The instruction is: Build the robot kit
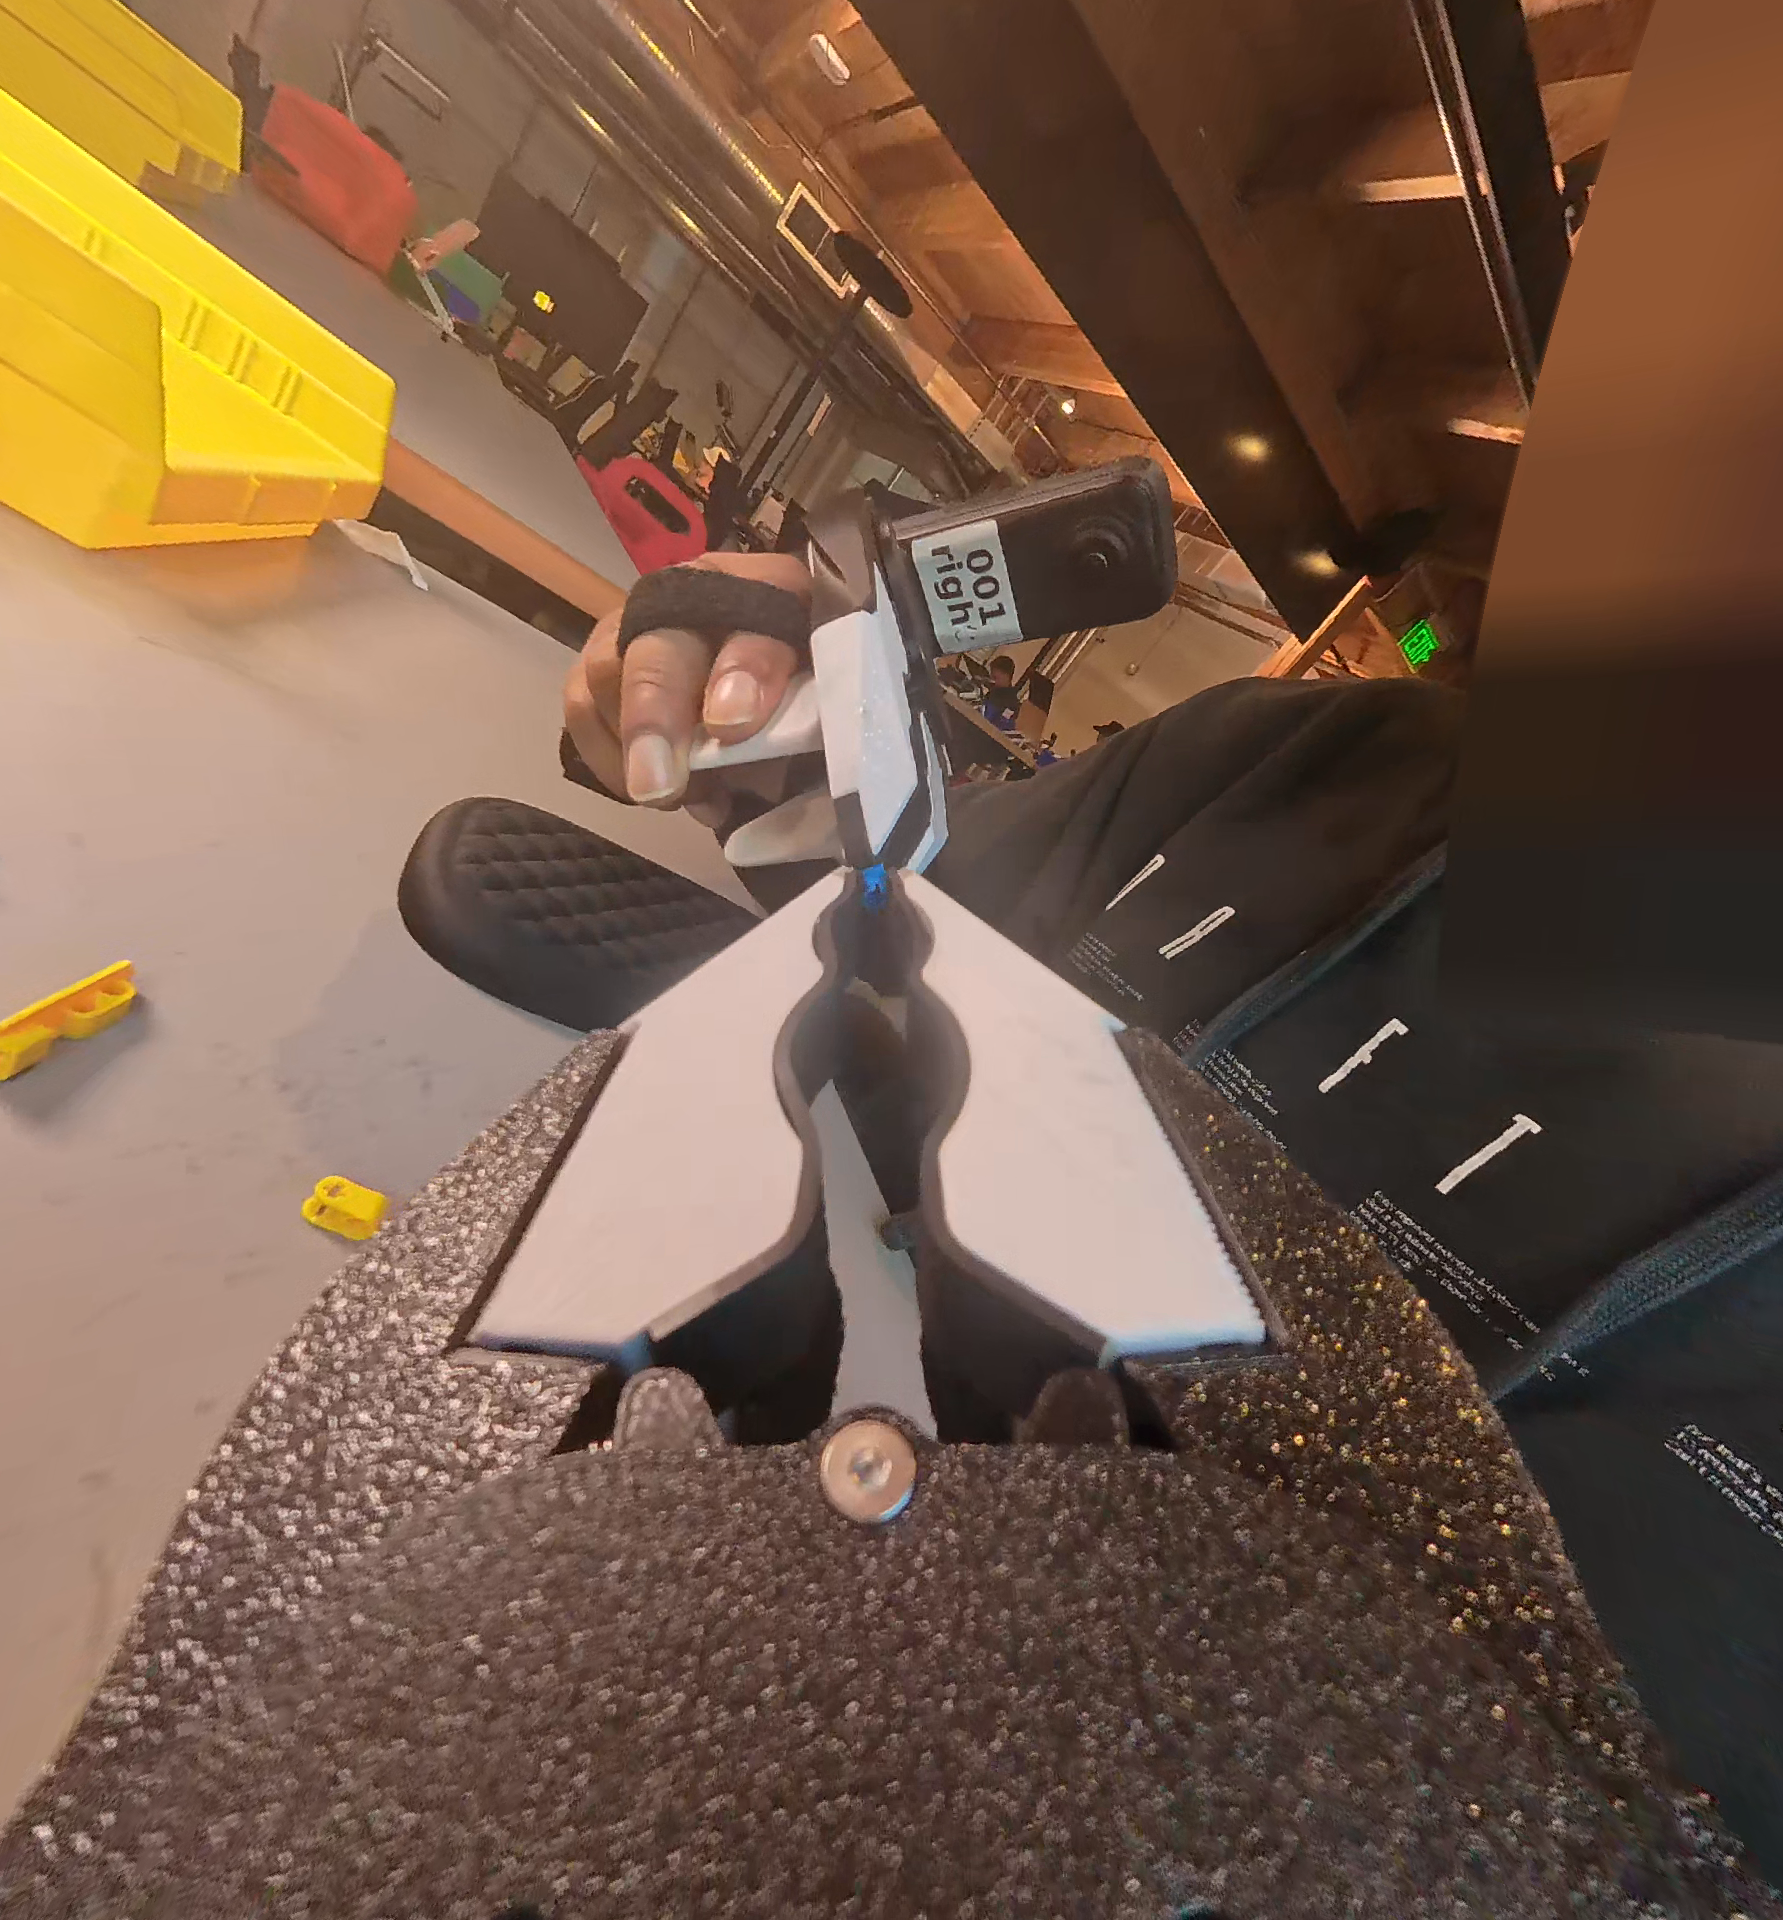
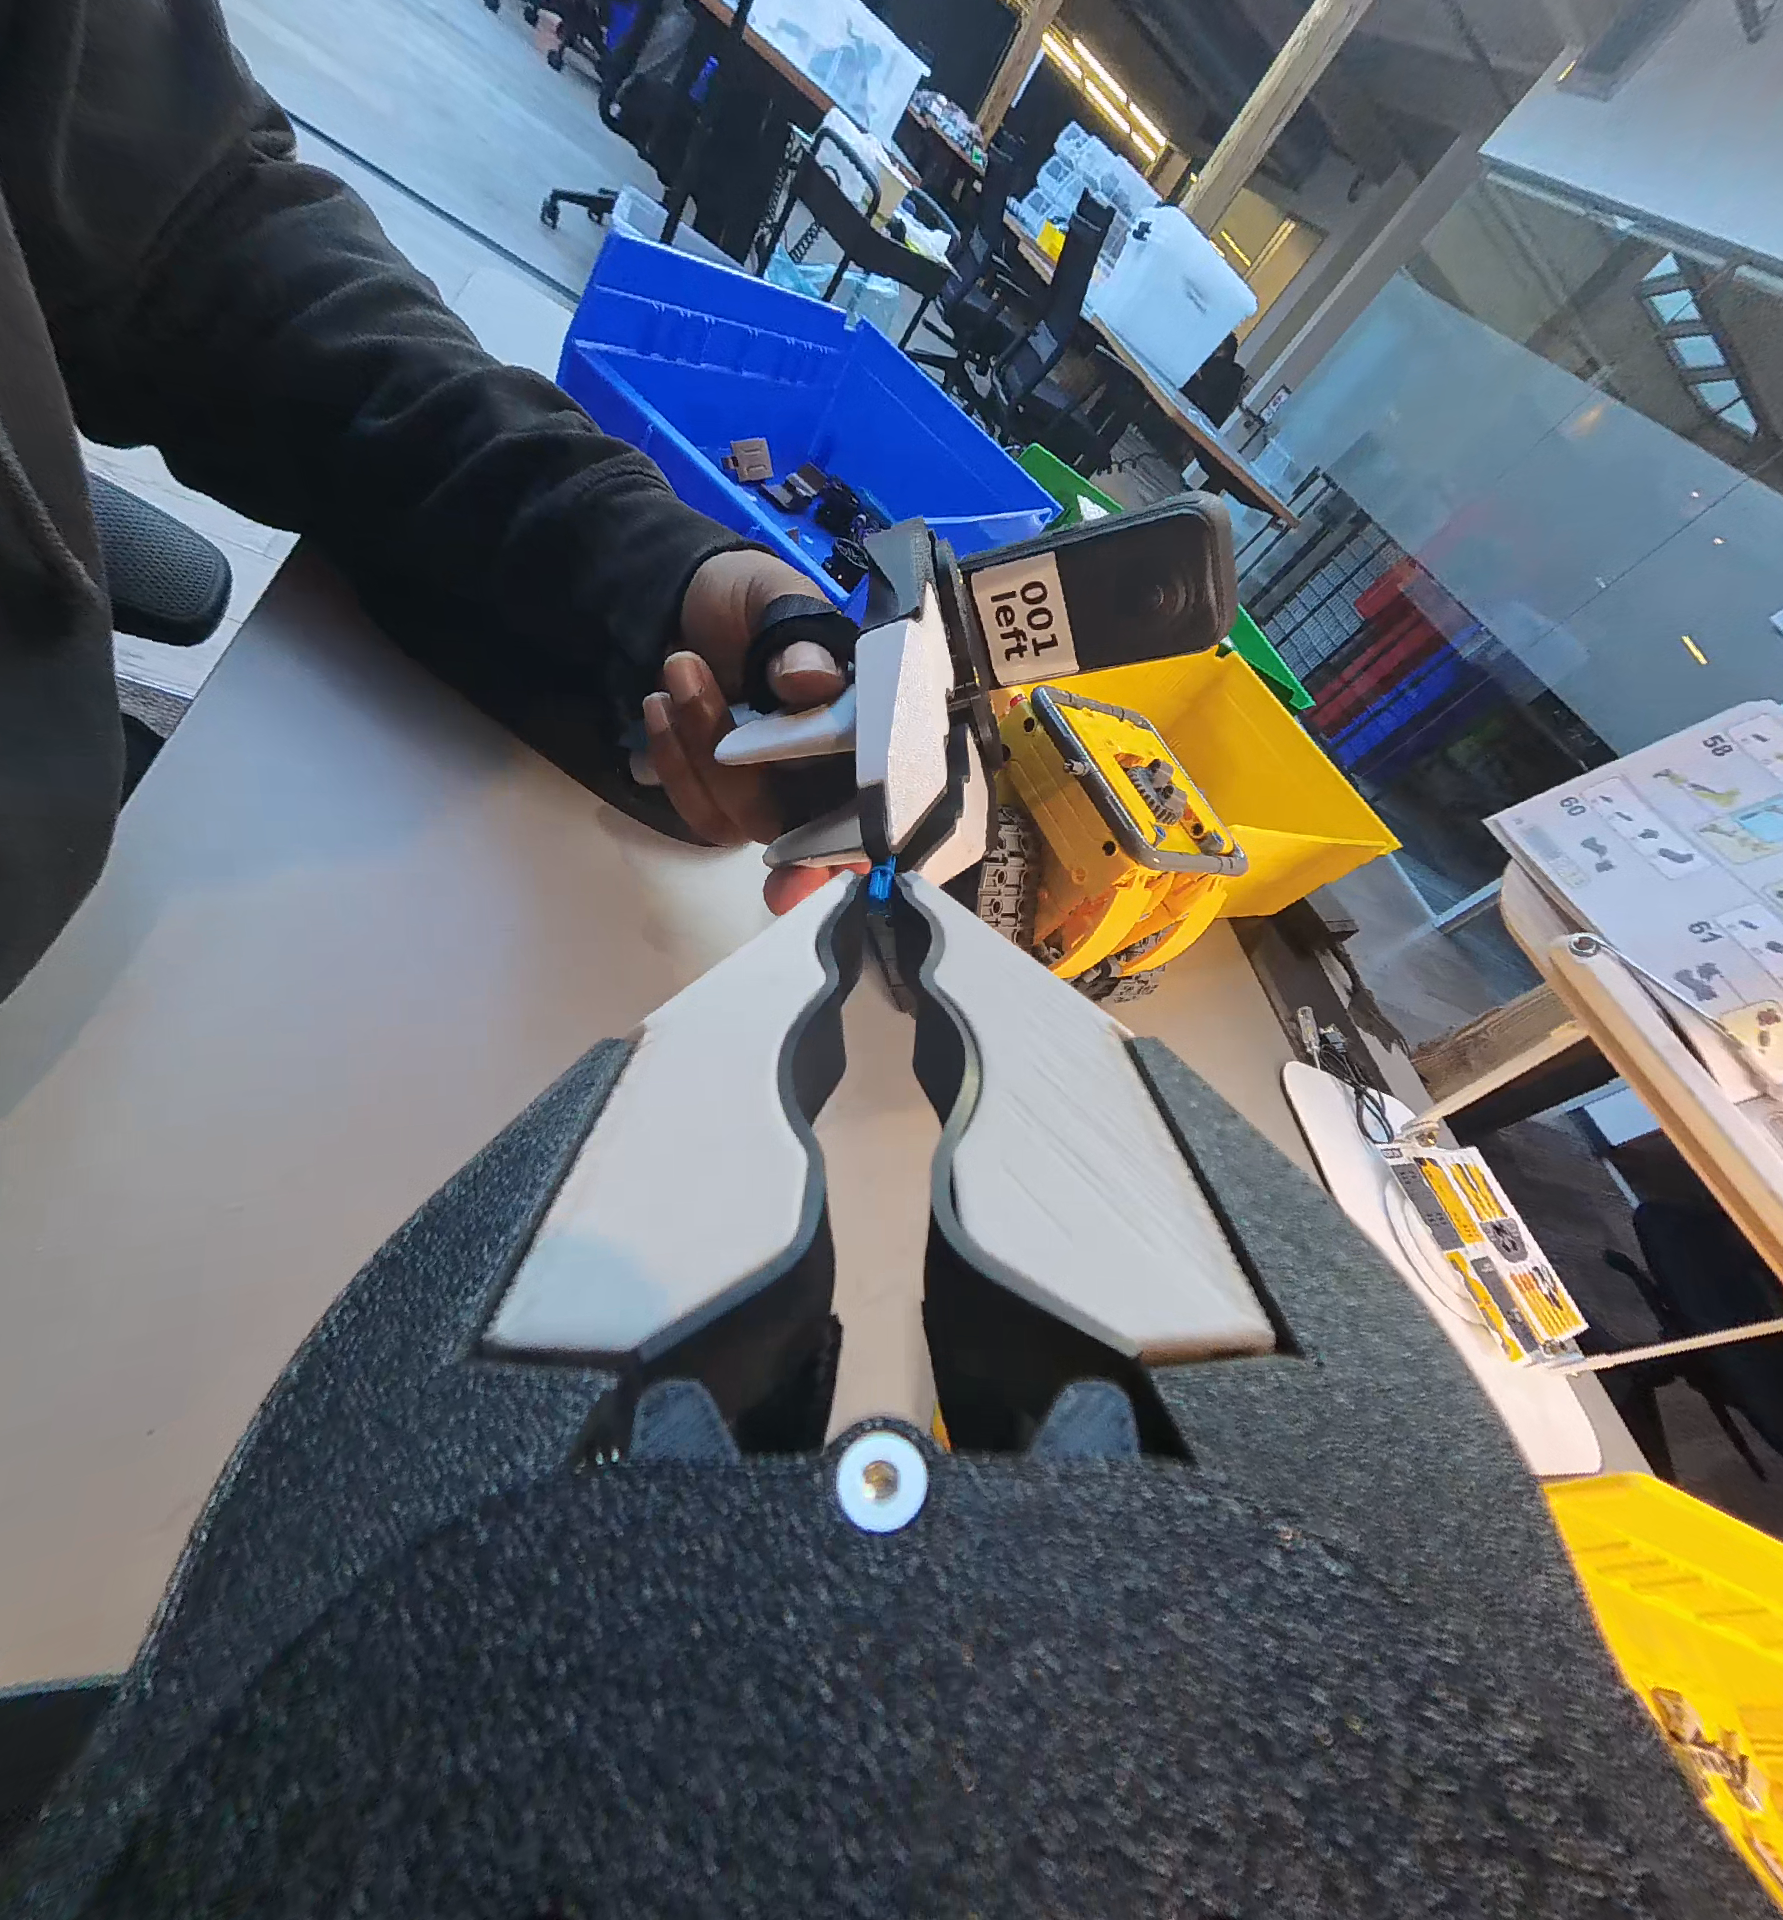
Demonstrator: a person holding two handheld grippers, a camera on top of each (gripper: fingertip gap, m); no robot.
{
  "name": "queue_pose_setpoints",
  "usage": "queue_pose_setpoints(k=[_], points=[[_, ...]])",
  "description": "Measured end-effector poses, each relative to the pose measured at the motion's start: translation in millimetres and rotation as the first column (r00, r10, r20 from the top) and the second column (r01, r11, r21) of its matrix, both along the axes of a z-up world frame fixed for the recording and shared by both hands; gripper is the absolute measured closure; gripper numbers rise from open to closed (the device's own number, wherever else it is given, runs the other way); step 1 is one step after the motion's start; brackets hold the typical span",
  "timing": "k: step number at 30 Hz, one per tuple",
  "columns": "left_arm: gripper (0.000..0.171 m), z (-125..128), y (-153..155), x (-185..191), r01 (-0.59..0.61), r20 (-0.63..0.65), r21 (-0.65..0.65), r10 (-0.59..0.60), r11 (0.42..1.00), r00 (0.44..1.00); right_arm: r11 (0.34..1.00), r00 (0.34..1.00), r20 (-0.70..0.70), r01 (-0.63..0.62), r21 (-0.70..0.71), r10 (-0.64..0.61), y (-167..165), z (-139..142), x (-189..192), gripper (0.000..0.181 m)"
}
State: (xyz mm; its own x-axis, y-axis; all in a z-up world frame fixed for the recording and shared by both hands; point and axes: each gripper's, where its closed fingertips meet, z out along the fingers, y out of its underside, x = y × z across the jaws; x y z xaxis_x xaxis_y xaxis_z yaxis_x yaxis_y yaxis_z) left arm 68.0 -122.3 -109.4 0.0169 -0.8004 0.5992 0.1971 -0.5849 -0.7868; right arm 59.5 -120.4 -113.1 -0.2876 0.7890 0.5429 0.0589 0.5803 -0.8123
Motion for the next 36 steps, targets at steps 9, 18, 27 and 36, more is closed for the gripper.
queue_pose_setpoints(k=[9, 18, 27, 36], points=[[0.155, -20.2, 17.0, -2.5, -0.135, -0.182, 0.086, 0.148, 0.987, 0.972, 0.996, 0.998, 0.044, 0.037, -0.086, -0.033, 26.0, -6.2, 7.3, 0.177], [0.144, -124.9, 44.1, -3.9, -0.005, -0.812, 0.312, 0.270, 0.950, 0.518, 0.957, 0.986, 0.159, 0.099, -0.274, -0.056, 76.1, -42.9, 25.4, 0.177], [0.152, -140.5, 50.2, 0.3, 0.087, -0.842, 0.260, 0.182, 0.962, 0.508, 0.946, 0.985, 0.173, 0.045, -0.322, 0.012, 77.0, -54.0, 25.2, 0.177], [0.152, -140.4, 45.2, -2.4, 0.099, -0.833, 0.262, 0.173, 0.960, 0.526, 0.950, 0.976, 0.216, 0.043, -0.310, 0.027, 72.6, -63.8, 27.5, 0.177]])
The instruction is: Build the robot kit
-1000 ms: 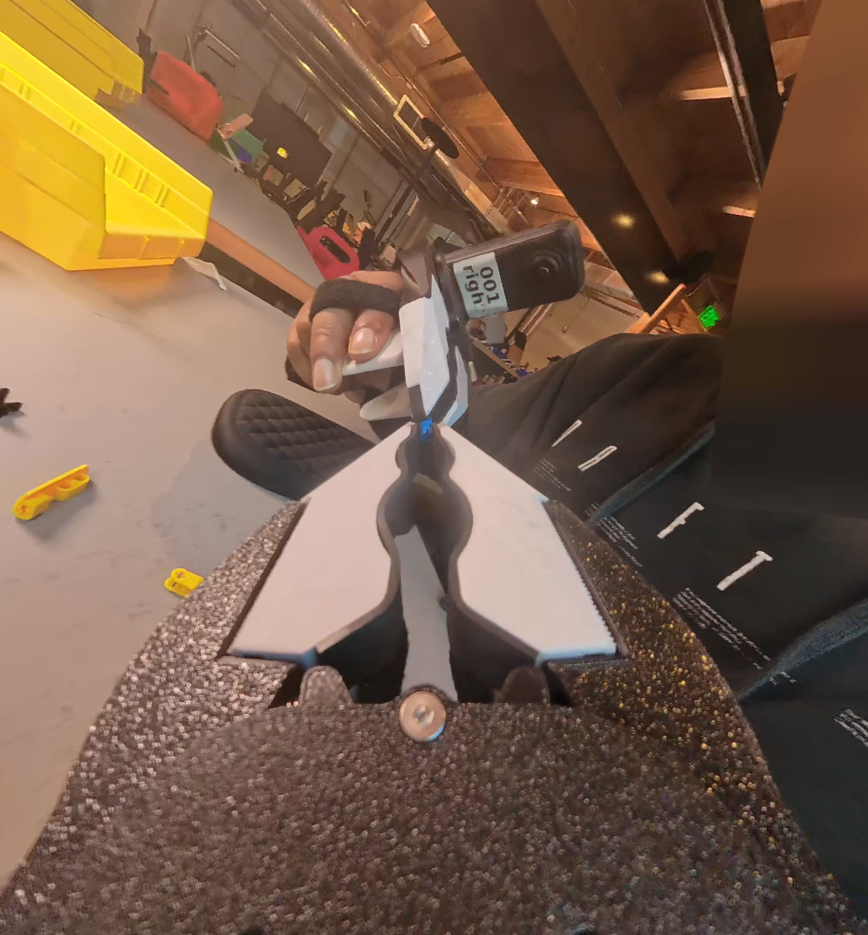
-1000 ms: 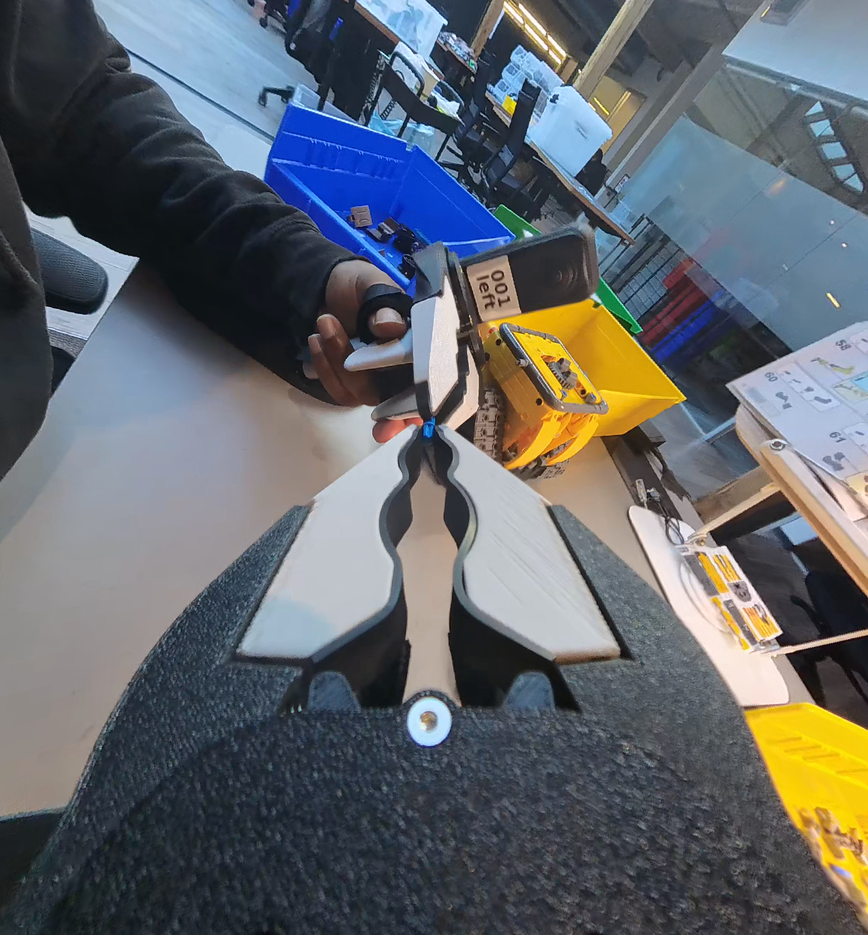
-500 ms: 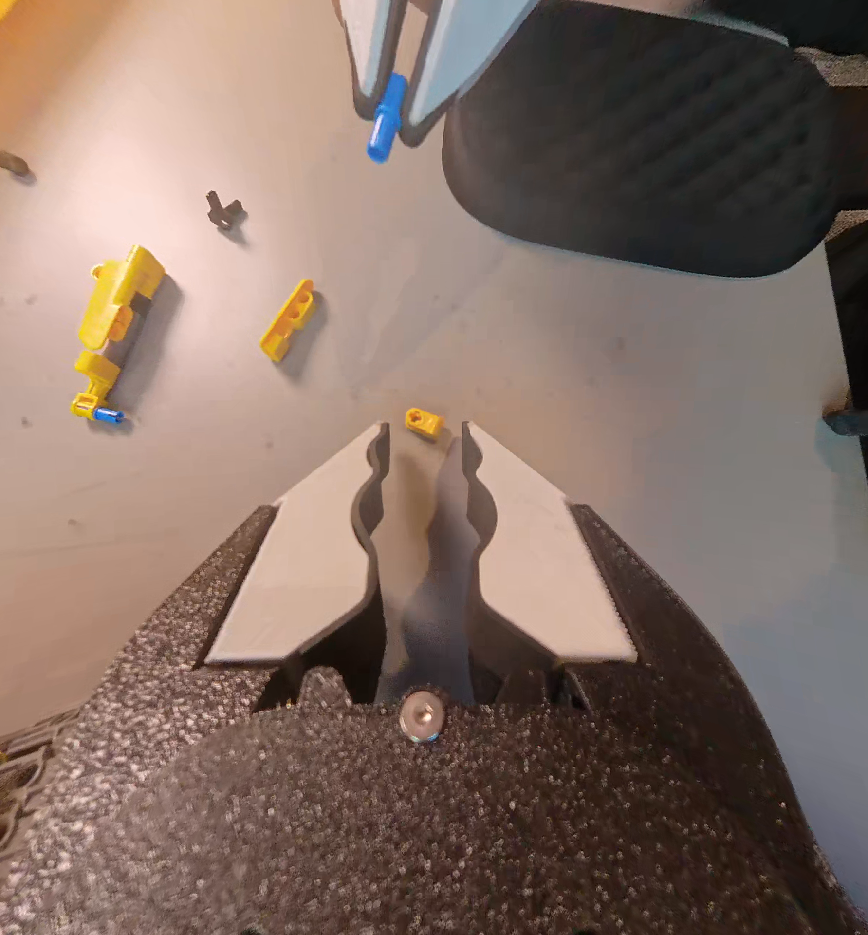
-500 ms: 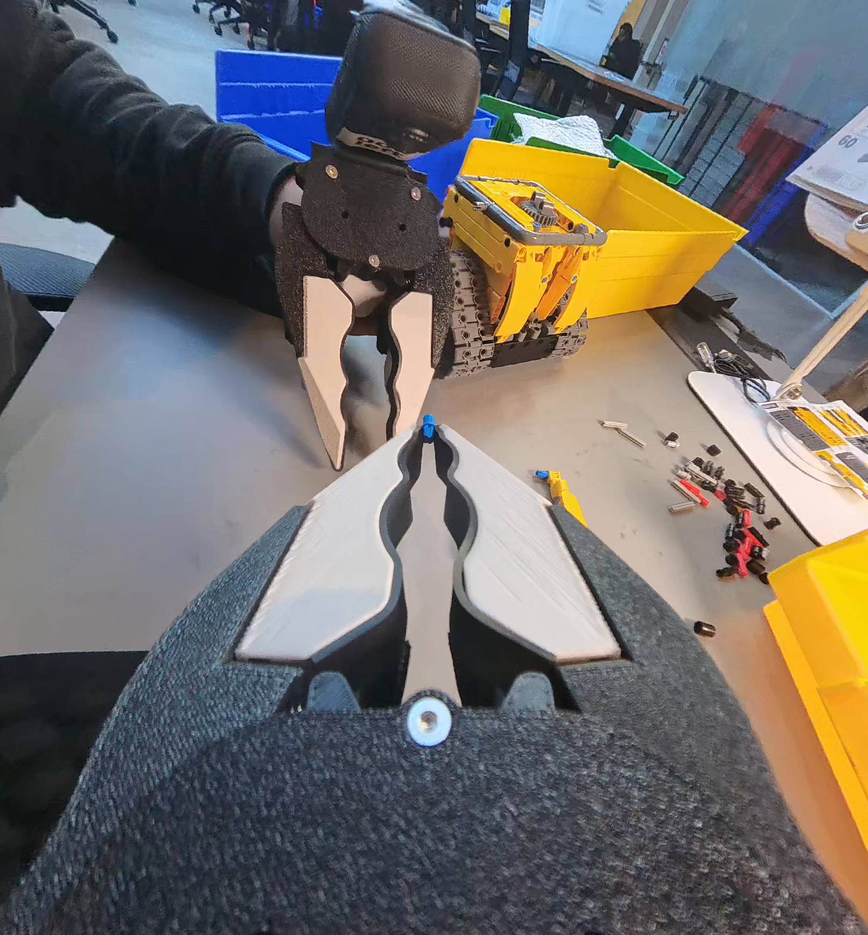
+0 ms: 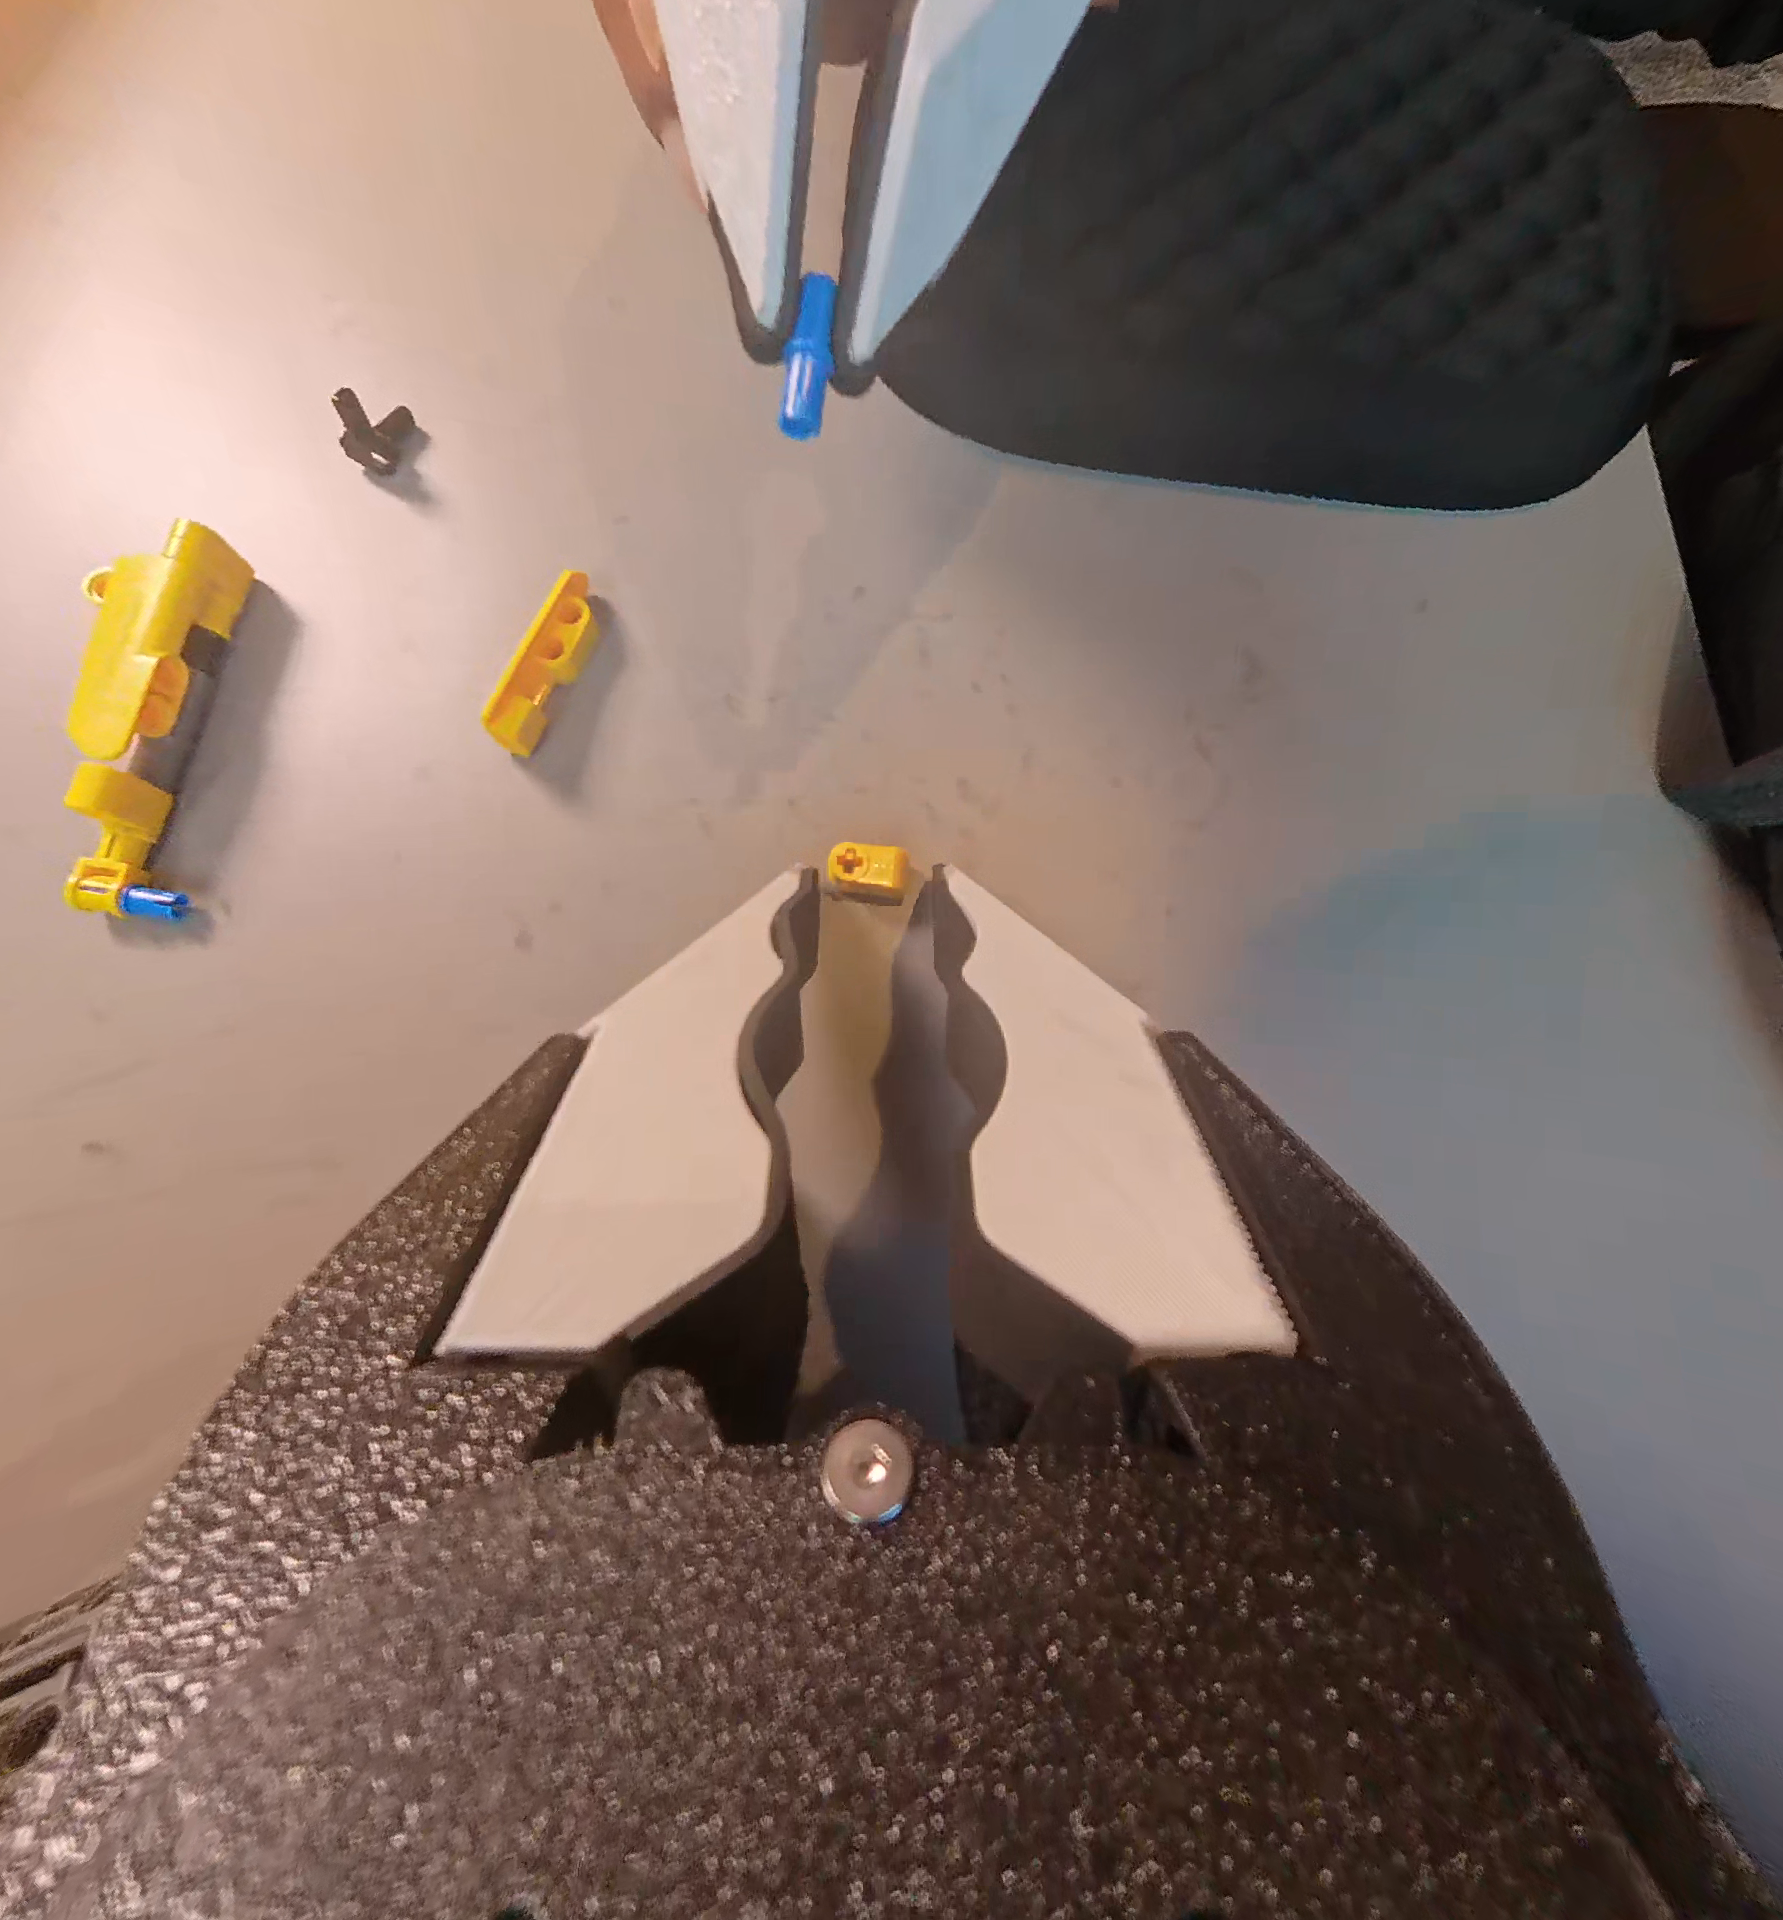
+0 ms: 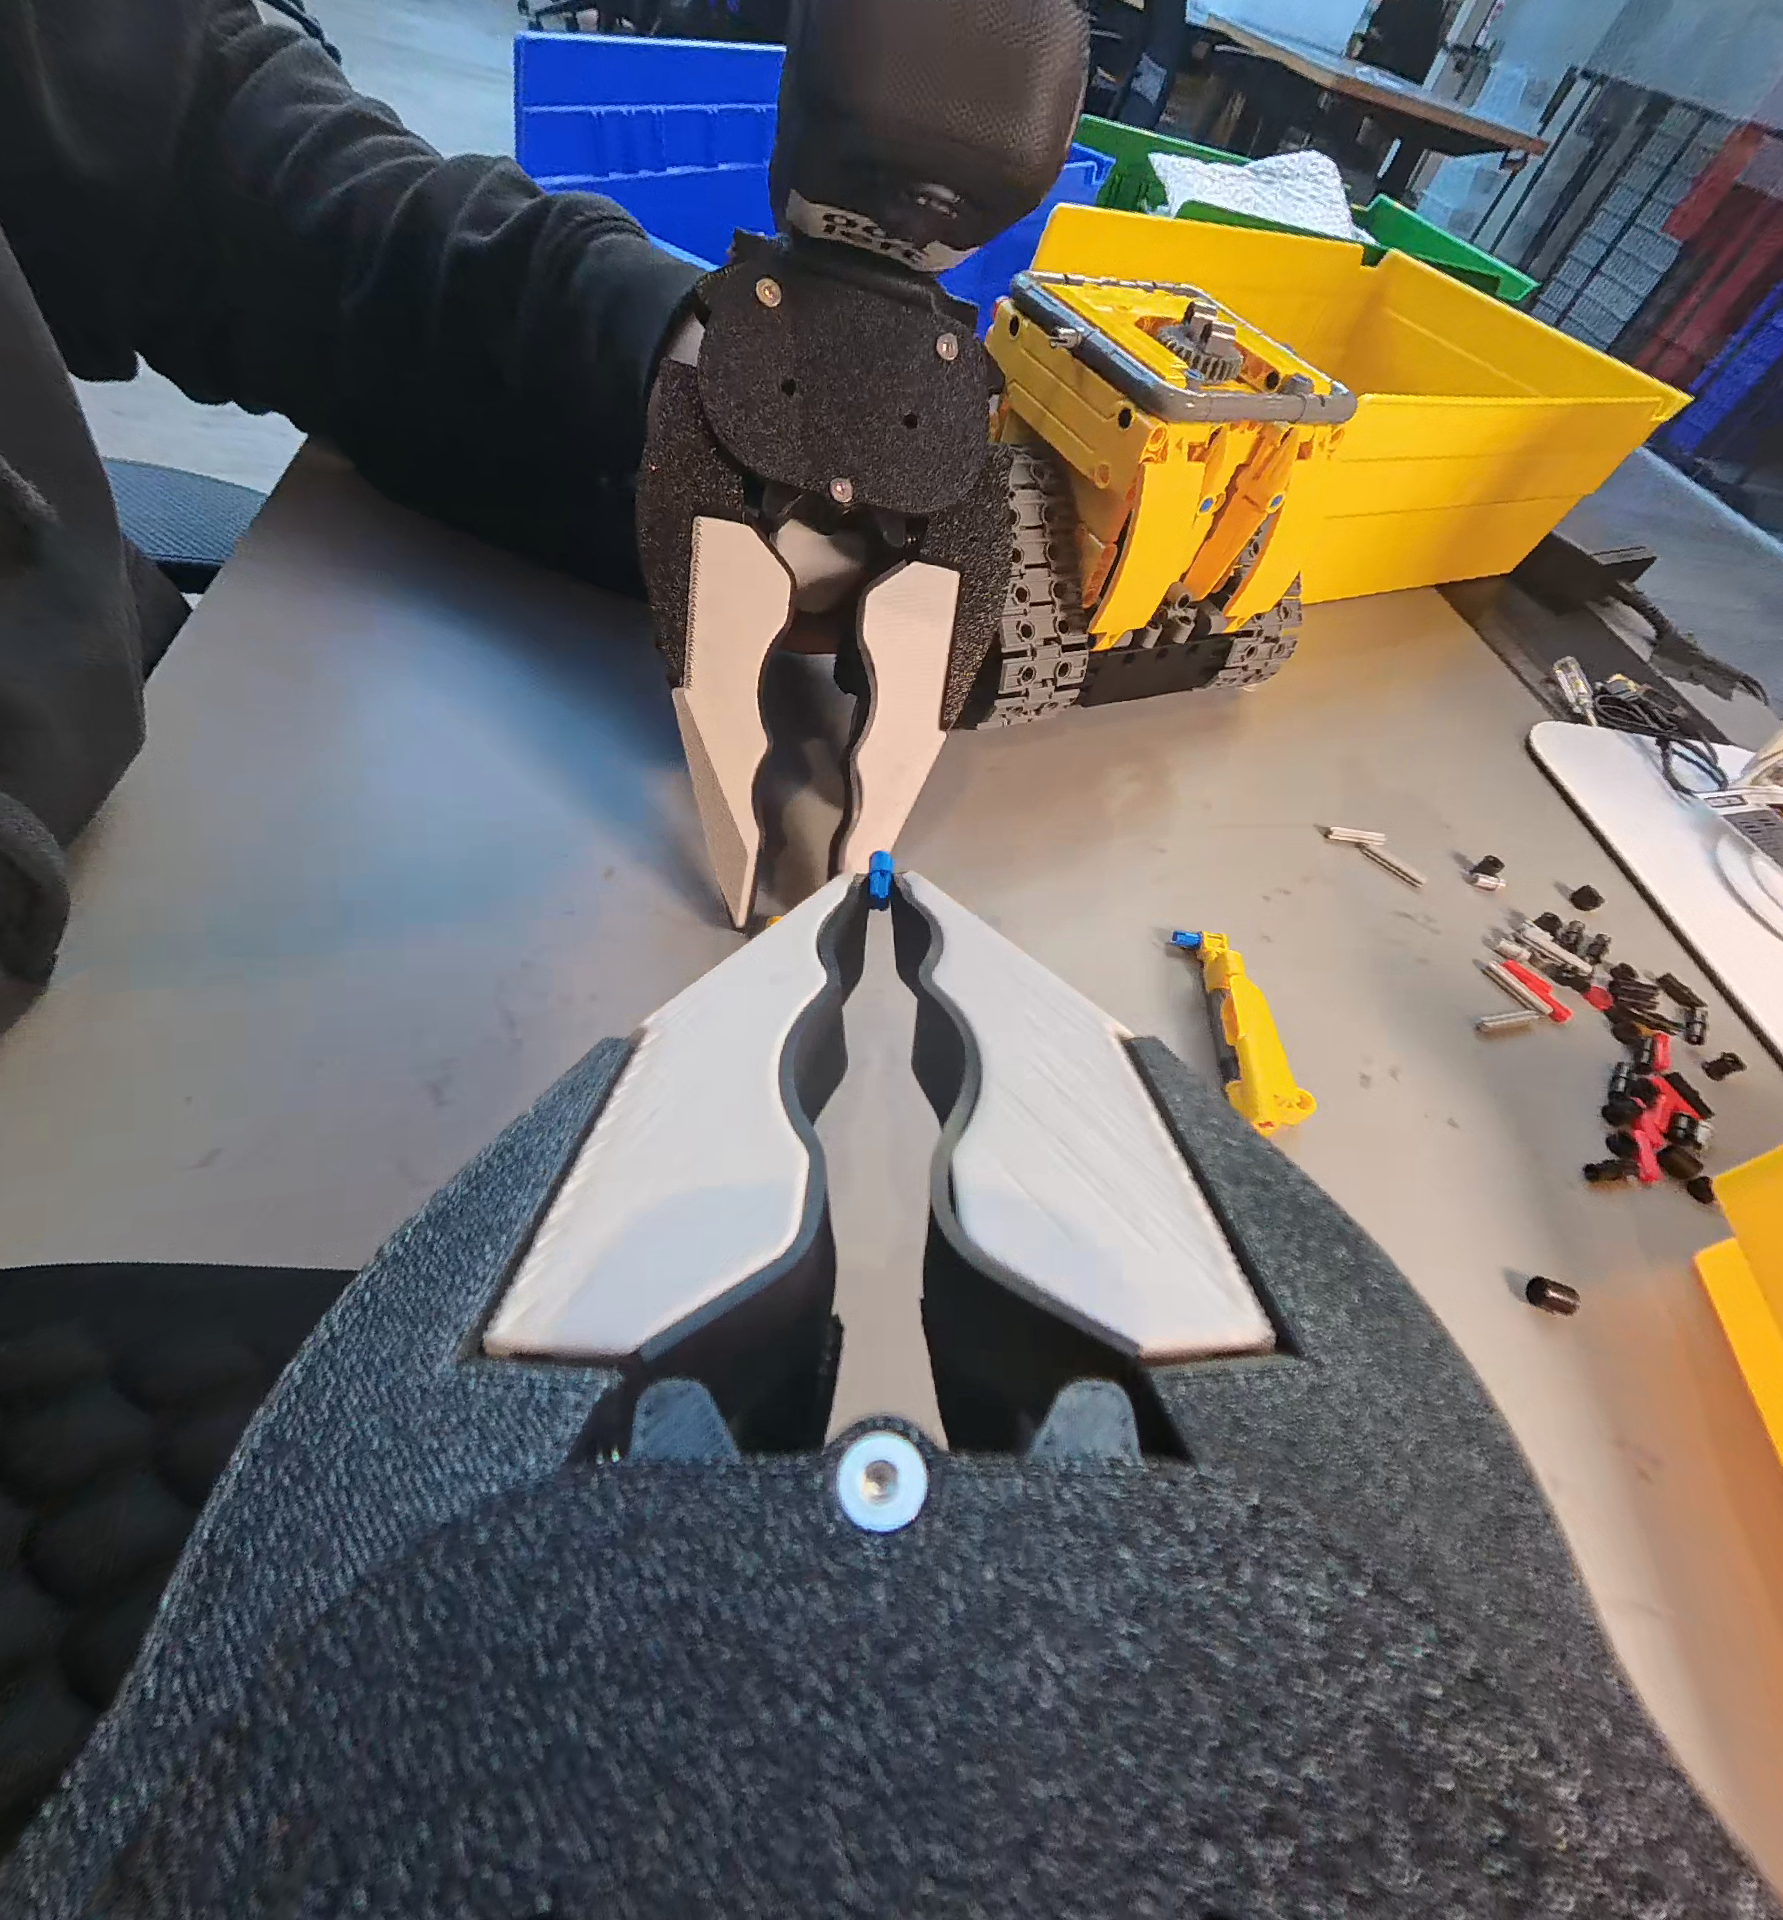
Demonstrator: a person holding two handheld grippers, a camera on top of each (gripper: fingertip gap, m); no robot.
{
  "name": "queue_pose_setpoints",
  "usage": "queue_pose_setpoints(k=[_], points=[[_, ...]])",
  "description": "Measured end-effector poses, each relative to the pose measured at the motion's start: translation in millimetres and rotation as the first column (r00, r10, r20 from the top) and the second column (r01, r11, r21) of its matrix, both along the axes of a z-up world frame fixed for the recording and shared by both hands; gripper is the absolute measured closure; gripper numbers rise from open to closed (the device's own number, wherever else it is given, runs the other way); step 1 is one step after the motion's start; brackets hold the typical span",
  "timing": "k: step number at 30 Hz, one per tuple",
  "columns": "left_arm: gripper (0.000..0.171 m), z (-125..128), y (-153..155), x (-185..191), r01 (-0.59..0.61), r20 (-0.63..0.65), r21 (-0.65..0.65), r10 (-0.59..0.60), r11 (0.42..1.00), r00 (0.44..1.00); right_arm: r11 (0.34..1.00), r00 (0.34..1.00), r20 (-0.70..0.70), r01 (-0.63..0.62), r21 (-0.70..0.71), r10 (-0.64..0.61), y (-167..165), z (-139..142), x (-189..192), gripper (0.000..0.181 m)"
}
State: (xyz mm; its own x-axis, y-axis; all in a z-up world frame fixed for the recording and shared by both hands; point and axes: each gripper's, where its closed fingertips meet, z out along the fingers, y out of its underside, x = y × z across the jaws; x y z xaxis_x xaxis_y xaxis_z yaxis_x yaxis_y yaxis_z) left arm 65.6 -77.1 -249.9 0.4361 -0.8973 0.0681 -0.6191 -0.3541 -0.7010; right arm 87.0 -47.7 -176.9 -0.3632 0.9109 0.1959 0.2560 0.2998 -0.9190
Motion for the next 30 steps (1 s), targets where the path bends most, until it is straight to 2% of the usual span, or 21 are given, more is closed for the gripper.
queue_pose_setpoints(k=[11, 17, 20, 24, 30], points=[[0.159, 0.2, 2.3, 3.9, 0.003, 0.007, 0.047, -0.003, 0.999, 1.000, 1.000, 1.000, 0.026, -0.011, 0.011, 0.011, -3.2, -5.6, -0.7, 0.177], [0.158, 50.7, 1.5, 6.6, -0.077, 0.250, 0.163, 0.034, 0.984, 0.968, 0.997, 0.997, -0.027, -0.077, -0.005, 0.077, -20.8, 8.5, -2.8, 0.177], [0.158, 68.2, 0.1, 4.3, -0.114, 0.313, 0.213, 0.042, 0.970, 0.949, 0.996, 0.996, -0.035, -0.086, 0.014, 0.086, -29.0, 10.2, -8.4, 0.177], [0.158, 76.0, -0.7, 6.2, -0.123, 0.315, 0.265, 0.034, 0.956, 0.948, 0.995, 0.995, -0.036, -0.091, 0.028, 0.092, -35.3, 10.1, -13.2, 0.177], [0.158, 73.3, -0.4, 6.3, -0.122, 0.279, 0.284, 0.040, 0.951, 0.959, 0.996, 0.997, -0.019, -0.077, 0.038, 0.077, -34.0, 7.0, -14.1, 0.177]])
